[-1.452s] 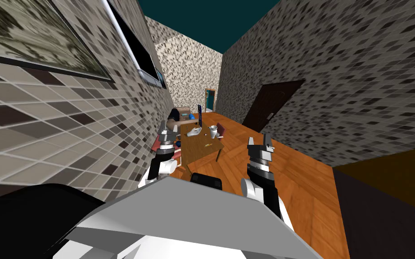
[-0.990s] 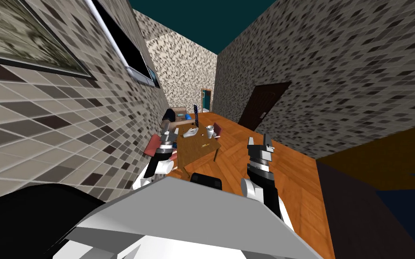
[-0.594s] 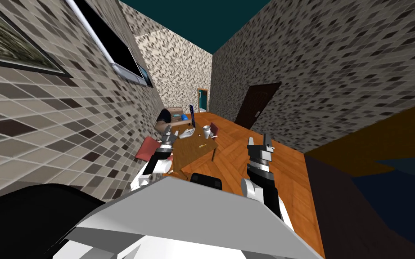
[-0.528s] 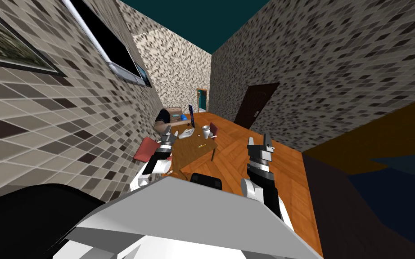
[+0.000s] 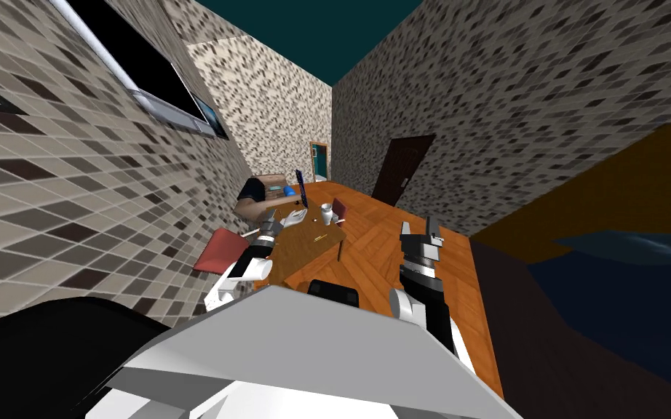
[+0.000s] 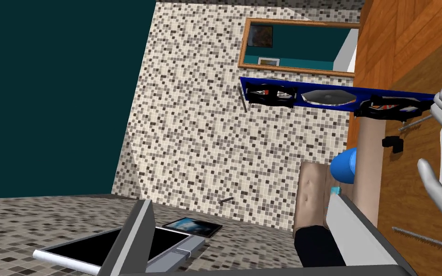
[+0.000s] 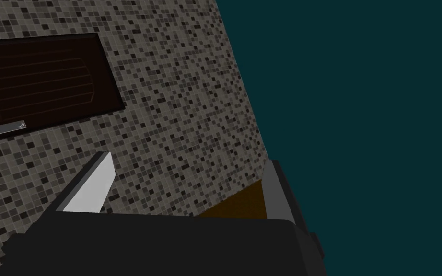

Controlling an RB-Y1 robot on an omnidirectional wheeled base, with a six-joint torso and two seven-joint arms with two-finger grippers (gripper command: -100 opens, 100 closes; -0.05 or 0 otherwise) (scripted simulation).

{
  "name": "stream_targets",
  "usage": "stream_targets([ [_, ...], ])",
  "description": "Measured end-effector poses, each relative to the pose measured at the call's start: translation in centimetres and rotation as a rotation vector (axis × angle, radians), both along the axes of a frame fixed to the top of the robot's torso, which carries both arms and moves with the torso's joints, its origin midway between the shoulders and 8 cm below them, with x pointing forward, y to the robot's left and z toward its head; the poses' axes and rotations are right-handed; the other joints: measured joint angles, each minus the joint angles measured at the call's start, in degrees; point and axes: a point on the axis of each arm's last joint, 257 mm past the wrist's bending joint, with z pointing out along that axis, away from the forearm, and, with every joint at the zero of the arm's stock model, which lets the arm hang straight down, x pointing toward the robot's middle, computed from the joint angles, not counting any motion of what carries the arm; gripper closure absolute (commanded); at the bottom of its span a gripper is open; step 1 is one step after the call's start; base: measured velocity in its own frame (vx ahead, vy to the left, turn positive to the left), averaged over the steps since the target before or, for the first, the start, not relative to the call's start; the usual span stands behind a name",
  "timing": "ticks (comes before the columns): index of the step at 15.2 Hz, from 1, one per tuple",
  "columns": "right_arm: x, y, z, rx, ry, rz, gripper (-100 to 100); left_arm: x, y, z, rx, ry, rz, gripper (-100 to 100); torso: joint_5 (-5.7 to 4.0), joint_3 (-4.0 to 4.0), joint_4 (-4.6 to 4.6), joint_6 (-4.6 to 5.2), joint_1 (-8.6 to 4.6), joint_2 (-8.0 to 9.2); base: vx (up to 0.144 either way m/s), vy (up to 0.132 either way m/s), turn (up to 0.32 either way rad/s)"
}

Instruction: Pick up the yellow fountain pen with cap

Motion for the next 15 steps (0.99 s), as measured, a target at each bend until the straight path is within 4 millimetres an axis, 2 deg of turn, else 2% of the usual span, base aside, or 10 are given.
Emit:
stream_targets([
  [8, 0.0, 0.0, 0.0, 0.0, 0.0, 0.0, 0, -0.1, 4.4, -5.4, -0.068, 0.165, 0.074, -100, 0.0, -0.02, -0.01, 0.02, -0.01, -0.03, 0.045, -0.031, -0.157],
  [15, 0.0, 0.0, 0.0, 0.0, 0.0, 0.0, 0, -1.6, 8.7, -10.5, -0.152, 0.321, 0.156, -100, -0.01, -0.04, -0.02, -0.01, -0.03, -0.06, 0.051, -0.027, -0.133],
])
